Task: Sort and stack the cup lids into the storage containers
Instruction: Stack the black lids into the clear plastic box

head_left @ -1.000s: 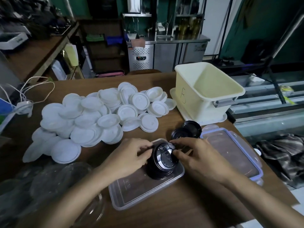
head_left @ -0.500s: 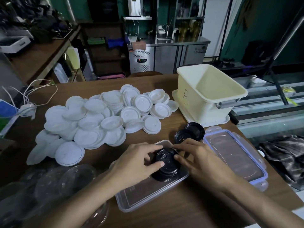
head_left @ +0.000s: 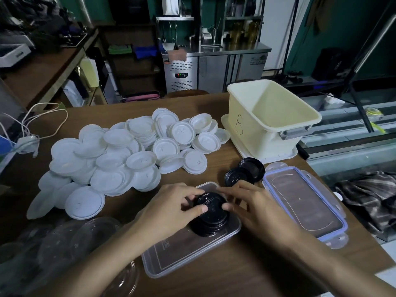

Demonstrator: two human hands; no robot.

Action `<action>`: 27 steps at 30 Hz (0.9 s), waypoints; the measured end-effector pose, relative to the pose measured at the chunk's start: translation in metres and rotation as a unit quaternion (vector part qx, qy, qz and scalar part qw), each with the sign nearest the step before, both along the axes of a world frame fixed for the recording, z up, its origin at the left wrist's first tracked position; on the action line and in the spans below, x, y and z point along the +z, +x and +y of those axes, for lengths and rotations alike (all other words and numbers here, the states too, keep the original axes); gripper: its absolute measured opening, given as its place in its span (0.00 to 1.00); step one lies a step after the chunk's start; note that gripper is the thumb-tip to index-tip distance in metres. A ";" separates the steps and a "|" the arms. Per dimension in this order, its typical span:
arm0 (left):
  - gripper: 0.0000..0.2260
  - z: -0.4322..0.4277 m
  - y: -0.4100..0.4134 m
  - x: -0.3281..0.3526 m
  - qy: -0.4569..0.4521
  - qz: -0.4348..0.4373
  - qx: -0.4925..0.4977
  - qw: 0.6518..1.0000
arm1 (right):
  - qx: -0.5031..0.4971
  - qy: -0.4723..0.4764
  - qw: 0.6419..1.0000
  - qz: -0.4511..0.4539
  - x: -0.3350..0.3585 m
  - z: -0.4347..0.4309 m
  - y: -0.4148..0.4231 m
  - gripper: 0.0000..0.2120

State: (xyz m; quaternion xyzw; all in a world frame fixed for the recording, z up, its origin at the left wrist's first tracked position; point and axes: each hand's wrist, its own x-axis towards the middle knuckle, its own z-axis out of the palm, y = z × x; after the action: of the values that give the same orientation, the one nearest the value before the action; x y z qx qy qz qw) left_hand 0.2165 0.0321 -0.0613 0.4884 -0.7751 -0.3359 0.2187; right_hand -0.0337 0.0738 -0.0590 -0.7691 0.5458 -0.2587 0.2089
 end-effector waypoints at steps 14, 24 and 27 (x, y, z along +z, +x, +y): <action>0.30 -0.005 0.010 -0.017 0.037 -0.023 0.007 0.999 | 0.036 0.009 0.996 0.075 0.000 -0.009 0.003 0.37; 0.22 -0.004 0.004 -0.014 -0.002 -0.060 -0.011 0.998 | 0.025 0.040 0.997 0.069 -0.005 -0.013 0.004 0.38; 0.23 0.000 0.004 -0.011 -0.016 -0.080 -0.016 0.997 | 0.027 0.037 0.997 0.063 -0.008 -0.014 0.003 0.35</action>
State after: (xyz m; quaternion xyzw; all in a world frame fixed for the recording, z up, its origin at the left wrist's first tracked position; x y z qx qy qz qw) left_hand 0.2206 0.0322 -0.0724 0.4979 -0.8029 -0.2868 0.1589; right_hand -0.0312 0.0601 -0.0671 -0.7898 0.5463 -0.1840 0.2097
